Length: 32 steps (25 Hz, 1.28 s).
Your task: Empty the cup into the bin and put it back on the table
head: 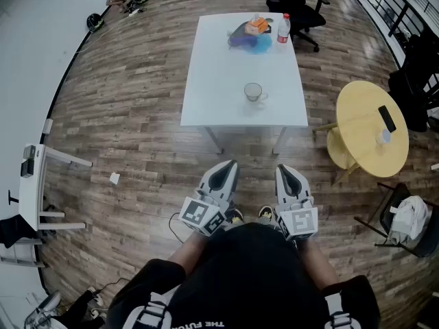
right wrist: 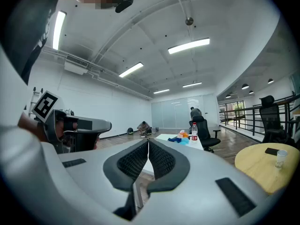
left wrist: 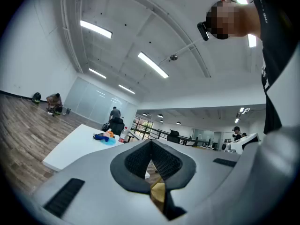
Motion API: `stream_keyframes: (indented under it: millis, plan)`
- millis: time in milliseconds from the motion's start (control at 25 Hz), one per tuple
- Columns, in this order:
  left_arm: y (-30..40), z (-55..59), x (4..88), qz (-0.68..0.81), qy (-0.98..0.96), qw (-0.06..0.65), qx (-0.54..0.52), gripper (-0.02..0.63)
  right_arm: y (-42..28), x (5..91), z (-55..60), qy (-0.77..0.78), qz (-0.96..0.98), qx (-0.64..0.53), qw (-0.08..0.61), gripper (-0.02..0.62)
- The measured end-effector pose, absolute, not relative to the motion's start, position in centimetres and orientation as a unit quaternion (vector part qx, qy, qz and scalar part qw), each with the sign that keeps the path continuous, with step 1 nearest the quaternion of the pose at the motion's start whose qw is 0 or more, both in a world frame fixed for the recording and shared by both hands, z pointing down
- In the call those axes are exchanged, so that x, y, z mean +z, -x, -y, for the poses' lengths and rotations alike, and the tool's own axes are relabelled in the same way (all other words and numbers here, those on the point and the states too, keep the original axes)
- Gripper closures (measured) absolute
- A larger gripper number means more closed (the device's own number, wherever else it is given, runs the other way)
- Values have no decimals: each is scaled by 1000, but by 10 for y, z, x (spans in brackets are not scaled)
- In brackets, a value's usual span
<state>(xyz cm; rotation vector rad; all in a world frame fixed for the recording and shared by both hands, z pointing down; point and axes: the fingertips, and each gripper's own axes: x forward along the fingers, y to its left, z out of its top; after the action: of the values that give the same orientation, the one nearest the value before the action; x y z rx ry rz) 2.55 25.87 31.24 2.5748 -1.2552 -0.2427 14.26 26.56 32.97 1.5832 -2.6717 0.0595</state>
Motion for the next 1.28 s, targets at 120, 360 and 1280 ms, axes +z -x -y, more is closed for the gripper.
stream_keyframes:
  millis: [120, 360, 1280]
  plan:
    - [-22, -260, 312, 431, -888, 136, -81, 584, -138, 327, -266, -513, 858, 28, 14, 580]
    - [-14, -264, 307, 427, -891, 130, -87, 584, -135, 331, -272, -517, 855, 34, 6, 580]
    - [-11, -204, 307, 432, -889, 126, -80, 584, -132, 334, -209, -523, 852, 22, 15, 580]
